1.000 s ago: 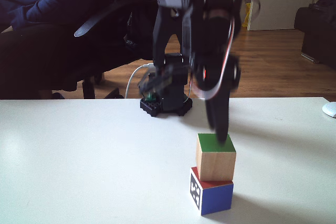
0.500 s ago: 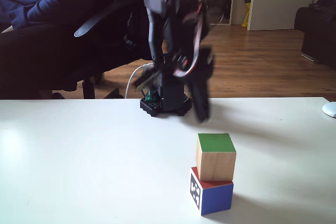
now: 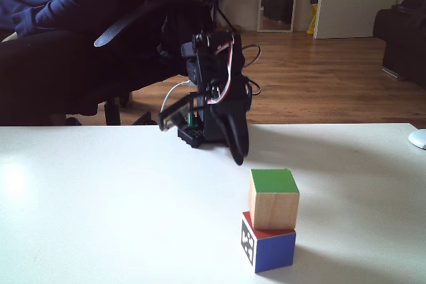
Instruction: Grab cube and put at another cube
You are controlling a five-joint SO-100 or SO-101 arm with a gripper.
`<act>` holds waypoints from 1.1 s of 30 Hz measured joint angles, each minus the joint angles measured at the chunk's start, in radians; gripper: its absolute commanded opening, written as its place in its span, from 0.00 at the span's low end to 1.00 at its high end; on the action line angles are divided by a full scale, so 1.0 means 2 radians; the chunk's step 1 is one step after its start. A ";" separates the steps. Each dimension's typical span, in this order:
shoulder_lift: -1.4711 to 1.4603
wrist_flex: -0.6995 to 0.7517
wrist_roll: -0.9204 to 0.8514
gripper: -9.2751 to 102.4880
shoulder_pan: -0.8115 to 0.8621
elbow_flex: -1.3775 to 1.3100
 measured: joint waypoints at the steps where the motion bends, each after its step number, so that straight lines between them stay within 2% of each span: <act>1: 0.001 0.002 -0.003 0.20 0.001 0.005; 6: 0.003 0.009 -0.020 0.16 -0.002 0.019; 8: 0.003 0.017 -0.025 0.08 0.004 0.019; 18: 0.003 0.100 -0.055 0.08 0.003 0.017; 33: 0.003 0.104 -0.054 0.09 0.010 0.017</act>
